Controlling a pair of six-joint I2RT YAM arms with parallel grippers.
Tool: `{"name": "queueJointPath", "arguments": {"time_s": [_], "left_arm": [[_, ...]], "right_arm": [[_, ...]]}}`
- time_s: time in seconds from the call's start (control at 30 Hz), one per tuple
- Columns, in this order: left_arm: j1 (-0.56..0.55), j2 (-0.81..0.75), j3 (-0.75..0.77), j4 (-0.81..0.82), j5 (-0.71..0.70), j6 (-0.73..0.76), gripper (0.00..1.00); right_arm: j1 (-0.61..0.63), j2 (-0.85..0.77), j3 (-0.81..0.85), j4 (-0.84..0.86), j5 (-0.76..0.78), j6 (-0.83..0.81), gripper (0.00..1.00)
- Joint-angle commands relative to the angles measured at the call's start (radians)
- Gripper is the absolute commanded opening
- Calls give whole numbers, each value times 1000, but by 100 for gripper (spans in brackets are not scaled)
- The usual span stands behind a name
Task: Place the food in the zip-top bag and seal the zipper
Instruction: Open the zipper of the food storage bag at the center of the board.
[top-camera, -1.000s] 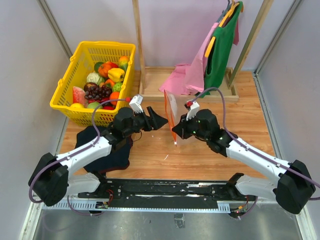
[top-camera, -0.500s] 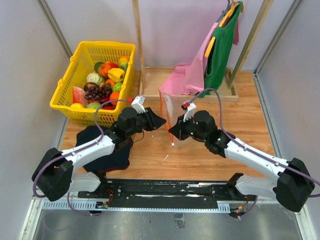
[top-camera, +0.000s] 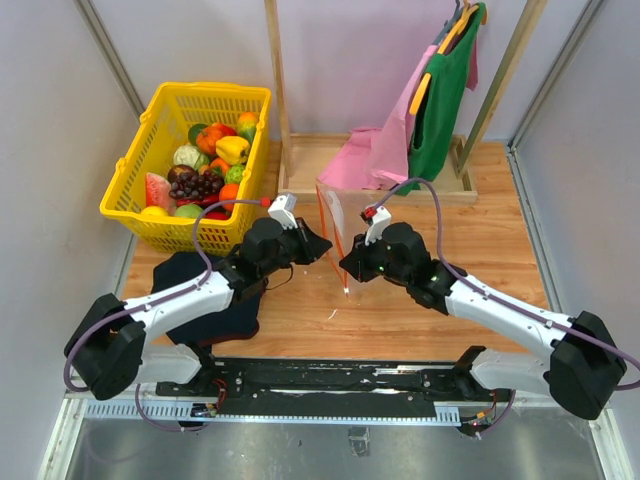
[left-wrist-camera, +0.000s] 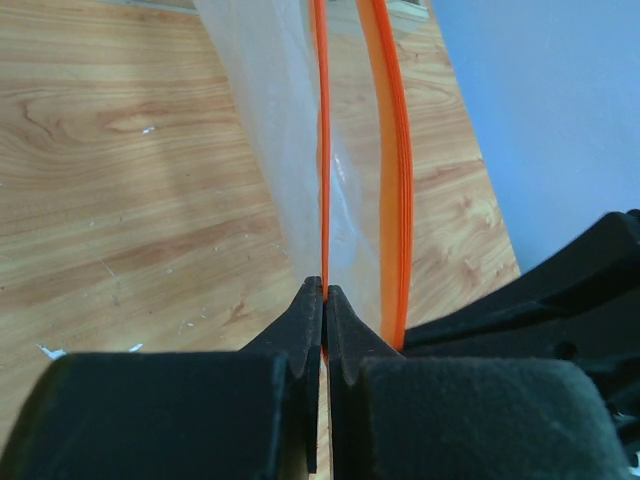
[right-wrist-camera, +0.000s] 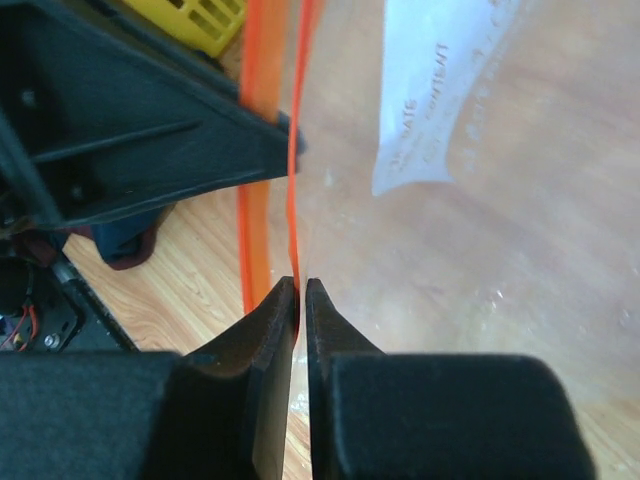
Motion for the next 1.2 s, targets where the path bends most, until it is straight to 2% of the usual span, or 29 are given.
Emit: {"name": "queueJointPath", "arguments": {"time_s": [0.0,0.37,0.63,0.73,0.87,1.0,1.17], "left_arm": [[-40,-43,54,-50,-96,48,0],[-110,-50,111,-116,-177,47,1],[-124,-58,119,-143,-191,49,1],[-124,-66,118,-165,-205,53,0],[-124,-89,129,-221,-242,69,1],[-124,-97,159,-290,-264,82,0],[-124,-102,199,-361,-261,101,1]], "right_arm": [[19,-22,38,-54,98,13,12],[38,-3,113,-100,251,-17,28],[44,37,142,-114,312,-66,30],[45,29,156,-142,358,-95,23],[46,-4,190,-229,462,-143,7],[46,-34,229,-305,560,-202,1],[45,-60,284,-410,726,-266,1]]}}
